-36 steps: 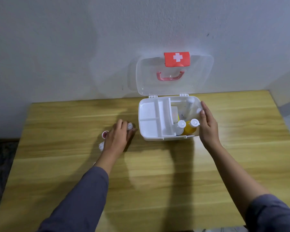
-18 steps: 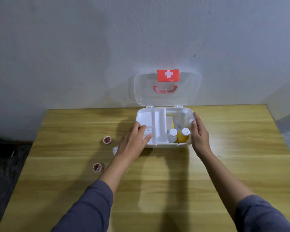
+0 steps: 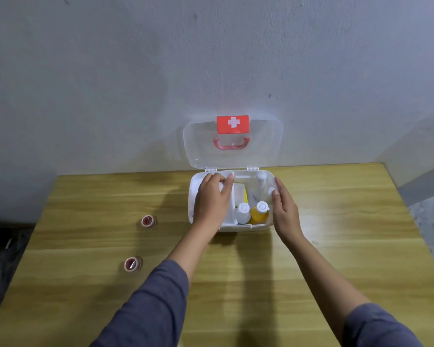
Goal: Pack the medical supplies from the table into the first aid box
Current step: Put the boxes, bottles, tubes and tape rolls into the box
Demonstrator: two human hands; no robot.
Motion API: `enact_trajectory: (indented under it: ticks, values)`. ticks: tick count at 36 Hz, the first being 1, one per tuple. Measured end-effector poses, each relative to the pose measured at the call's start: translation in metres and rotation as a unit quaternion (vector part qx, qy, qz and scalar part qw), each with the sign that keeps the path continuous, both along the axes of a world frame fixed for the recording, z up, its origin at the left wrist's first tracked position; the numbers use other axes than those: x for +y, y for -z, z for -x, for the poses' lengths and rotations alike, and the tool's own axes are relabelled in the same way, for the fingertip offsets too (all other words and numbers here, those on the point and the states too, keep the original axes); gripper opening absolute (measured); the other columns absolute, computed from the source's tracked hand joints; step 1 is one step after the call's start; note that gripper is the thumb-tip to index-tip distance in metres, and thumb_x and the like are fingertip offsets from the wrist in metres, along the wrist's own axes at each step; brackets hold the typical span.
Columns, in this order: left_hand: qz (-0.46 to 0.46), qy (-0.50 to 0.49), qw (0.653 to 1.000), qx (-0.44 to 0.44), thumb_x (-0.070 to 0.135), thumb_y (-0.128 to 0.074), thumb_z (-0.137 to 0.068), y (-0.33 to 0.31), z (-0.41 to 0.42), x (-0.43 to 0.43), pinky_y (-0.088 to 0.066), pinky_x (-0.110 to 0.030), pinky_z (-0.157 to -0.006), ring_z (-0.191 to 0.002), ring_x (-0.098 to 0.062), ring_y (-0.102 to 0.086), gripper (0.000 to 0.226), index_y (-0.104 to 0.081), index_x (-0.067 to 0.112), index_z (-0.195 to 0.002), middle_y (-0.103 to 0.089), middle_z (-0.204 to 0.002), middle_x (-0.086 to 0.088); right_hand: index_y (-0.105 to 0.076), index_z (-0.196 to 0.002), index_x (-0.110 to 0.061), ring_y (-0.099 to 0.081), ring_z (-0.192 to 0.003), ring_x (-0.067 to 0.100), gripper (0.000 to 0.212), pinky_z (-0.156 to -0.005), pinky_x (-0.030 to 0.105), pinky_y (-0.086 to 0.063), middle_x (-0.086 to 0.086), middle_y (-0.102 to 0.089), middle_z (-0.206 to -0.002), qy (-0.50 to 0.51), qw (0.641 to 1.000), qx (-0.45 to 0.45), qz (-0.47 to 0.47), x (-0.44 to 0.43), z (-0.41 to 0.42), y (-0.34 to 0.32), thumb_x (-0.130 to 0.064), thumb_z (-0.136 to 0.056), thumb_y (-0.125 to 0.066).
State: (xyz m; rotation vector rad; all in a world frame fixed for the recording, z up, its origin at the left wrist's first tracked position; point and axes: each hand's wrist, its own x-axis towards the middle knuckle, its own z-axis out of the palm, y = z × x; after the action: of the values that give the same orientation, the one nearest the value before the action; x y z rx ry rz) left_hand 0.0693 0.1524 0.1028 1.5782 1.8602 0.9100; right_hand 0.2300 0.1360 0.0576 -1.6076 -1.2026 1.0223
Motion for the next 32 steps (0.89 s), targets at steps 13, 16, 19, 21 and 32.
enact_trajectory:
  ticks: [13,16,19,21,32]
  values:
    - [0.040,0.055,0.997,0.044,0.022,-0.049,-0.095,0.027,-0.008,-0.003,-0.024,-0.022,-0.105,-0.137,-0.020,-0.027,0.055,-0.027,0.010,-0.144,-0.029,-0.148,-0.007,-0.037,-0.139,-0.017,-0.032,-0.126,-0.001,0.040,-0.105,0.019,-0.025,-0.001,-0.040,-0.146,-0.003,1.000,0.016,-0.002,0.000,-0.001,0.000,-0.019,-0.100,-0.034]
    - [0.030,0.089,0.991,0.092,0.025,-0.042,-0.098,0.035,-0.002,-0.016,-0.018,-0.022,-0.109,-0.140,-0.016,-0.021,0.054,-0.023,0.011,-0.146,-0.024,-0.153,-0.003,-0.037,-0.139,-0.016,-0.032,-0.125,-0.001,0.040,-0.104,0.018,-0.024,0.000,-0.039,-0.146,-0.005,1.000,0.010,-0.003,0.001,-0.001,0.000,-0.019,-0.100,-0.034]
    - [0.001,0.112,0.983,0.145,0.024,-0.039,-0.098,0.039,-0.001,-0.018,-0.022,-0.027,-0.112,-0.138,-0.019,-0.027,0.048,-0.031,0.006,-0.142,-0.031,-0.151,-0.007,-0.037,-0.139,-0.016,-0.032,-0.125,-0.001,0.040,-0.103,0.017,-0.024,0.000,-0.039,-0.146,-0.009,1.000,0.003,-0.001,0.001,-0.002,0.000,-0.019,-0.100,-0.034]
    - [-0.013,0.118,0.980,0.158,0.021,-0.039,-0.099,0.040,-0.003,-0.017,-0.021,-0.028,-0.112,-0.139,-0.020,-0.027,0.047,-0.032,0.005,-0.142,-0.032,-0.151,-0.008,-0.037,-0.139,-0.016,-0.032,-0.125,0.000,0.040,-0.104,0.018,-0.024,0.001,-0.039,-0.146,-0.012,1.000,0.001,-0.002,0.001,-0.002,-0.001,-0.020,-0.099,-0.035]
    - [-0.141,-0.045,0.983,0.107,0.028,-0.043,-0.093,0.046,0.052,-0.055,-0.022,-0.031,-0.114,-0.139,-0.023,-0.023,0.048,-0.047,0.002,-0.133,-0.040,-0.145,-0.016,-0.034,-0.140,-0.014,-0.034,-0.135,0.014,0.041,-0.108,0.023,-0.026,0.002,-0.038,-0.147,-0.010,1.000,-0.003,-0.003,0.000,0.000,-0.002,-0.020,-0.100,-0.033]
